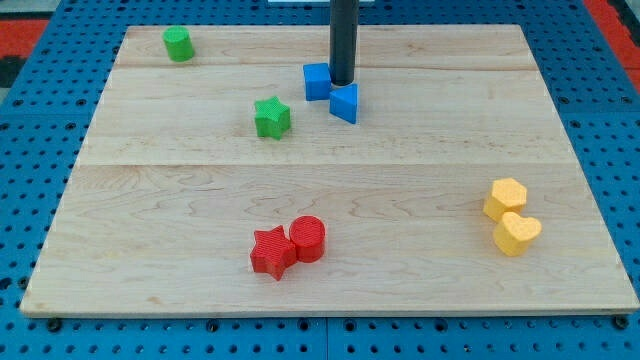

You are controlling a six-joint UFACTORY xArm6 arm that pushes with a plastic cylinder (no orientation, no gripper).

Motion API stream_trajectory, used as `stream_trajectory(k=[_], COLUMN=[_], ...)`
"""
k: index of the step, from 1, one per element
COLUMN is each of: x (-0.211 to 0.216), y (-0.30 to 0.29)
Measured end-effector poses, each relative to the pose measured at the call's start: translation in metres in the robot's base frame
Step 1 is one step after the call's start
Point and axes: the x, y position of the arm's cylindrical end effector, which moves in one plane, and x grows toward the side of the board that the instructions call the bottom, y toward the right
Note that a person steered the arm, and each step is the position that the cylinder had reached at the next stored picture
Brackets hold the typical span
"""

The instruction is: Place the red star towards the top center

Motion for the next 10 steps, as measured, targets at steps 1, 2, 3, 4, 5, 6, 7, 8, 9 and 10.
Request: stream_trajectory(k=[1, 2, 3, 4, 5, 6, 7, 8, 9, 10], x=[0.034, 0.159, 0.256, 0.29, 0.287, 0.263, 0.221, 0.166, 0.118, 0.085], y=[0.059, 0.085, 0.077, 0.026, -0.067, -0.13, -0.163, -0.16, -0.149, -0.137])
